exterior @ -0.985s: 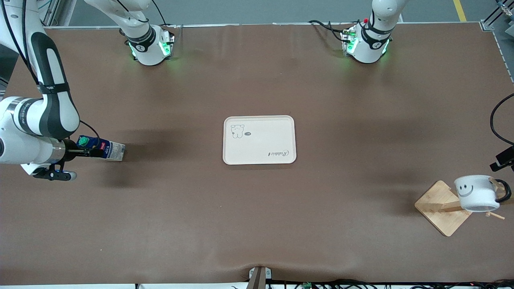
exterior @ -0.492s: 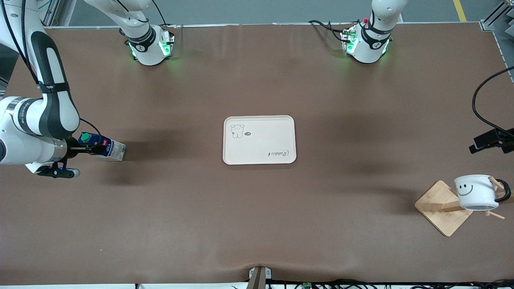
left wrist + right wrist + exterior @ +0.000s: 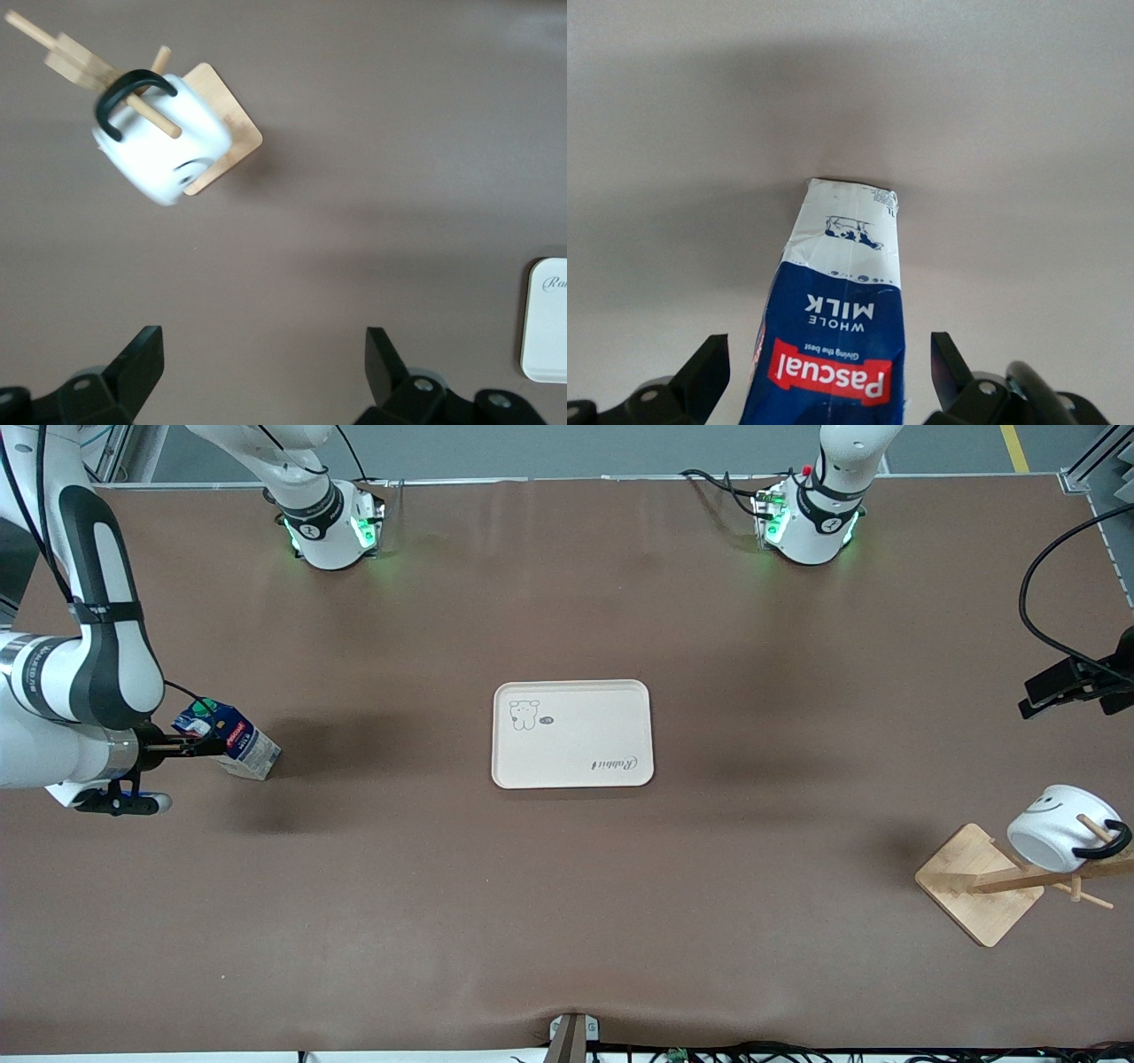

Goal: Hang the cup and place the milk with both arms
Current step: 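Lower the milk carton onto the table and open the right gripper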

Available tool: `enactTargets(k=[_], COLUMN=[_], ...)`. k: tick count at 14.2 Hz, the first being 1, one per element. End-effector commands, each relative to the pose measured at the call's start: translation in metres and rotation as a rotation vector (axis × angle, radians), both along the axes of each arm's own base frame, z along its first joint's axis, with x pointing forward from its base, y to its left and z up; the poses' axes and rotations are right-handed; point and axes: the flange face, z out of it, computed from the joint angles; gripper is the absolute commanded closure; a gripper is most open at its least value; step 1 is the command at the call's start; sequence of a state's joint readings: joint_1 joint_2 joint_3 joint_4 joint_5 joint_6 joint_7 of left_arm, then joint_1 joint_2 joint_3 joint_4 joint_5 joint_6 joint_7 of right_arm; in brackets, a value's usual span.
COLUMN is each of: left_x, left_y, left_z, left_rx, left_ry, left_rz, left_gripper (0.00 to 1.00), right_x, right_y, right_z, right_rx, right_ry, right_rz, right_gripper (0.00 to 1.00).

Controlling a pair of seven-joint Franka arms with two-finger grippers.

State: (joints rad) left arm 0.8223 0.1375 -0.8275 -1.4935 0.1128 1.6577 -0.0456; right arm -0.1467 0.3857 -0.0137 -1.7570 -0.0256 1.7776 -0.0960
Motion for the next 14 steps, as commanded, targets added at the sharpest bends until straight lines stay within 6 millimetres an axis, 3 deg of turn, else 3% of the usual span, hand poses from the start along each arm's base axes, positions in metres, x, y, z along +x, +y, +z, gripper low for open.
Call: enactTargets(k=[1, 4, 6, 8, 9, 10, 11, 12, 14], left_x=[0.001, 0.001, -0.004, -0.01, -0.016, -0.02, -0.031, -0.04, -0.052], left_y=[0.008, 0.005, 0.0, -0.012, -0.051, -0.047, -0.055, -0.062, -0.079], left_z=[0.01, 0.024, 0.026, 0.027, 0.034, 0.04, 0.056, 0.062, 0.066], left_rx=[0.007, 0.013, 0.019, 0.025, 0.045, 0.061, 0.081, 0.078, 0.085], left_ry=[-0.005, -0.032, -0.007, 0.023, 0.03, 0.036, 0.012, 0.017, 0.055], left_rz=[0.003, 0.0, -0.008, -0.024, -0.081, -0.061, -0.064, -0.068, -0.092], left_gripper=[0.0, 0.0, 0.0, 0.0, 0.0, 0.0, 0.0, 0.0, 0.0], right_x=[0.004, 0.018, 0.031, 0.038, 0.037, 0.036, 0.033, 0.027, 0.001], right_y=[-0.003, 0.008, 0.024, 0.034, 0.043, 0.059, 0.075, 0.082, 0.086], right_z=[0.024, 0.05, 0.082, 0.132, 0.164, 0.199, 0.225, 0.238, 0.291], right_rx=[0.006, 0.008, 0.014, 0.126, 0.13, 0.13, 0.128, 0.13, 0.161], right_ry=[0.003, -0.027, -0.076, -0.097, -0.081, -0.09, -0.097, -0.086, -0.162], right_rz=[0.021, 0.039, 0.059, 0.027, 0.048, 0.081, 0.11, 0.112, 0.109], right_gripper=[0.0, 0.0, 0.0, 0.0, 0.0, 0.0, 0.0, 0.0, 0.0])
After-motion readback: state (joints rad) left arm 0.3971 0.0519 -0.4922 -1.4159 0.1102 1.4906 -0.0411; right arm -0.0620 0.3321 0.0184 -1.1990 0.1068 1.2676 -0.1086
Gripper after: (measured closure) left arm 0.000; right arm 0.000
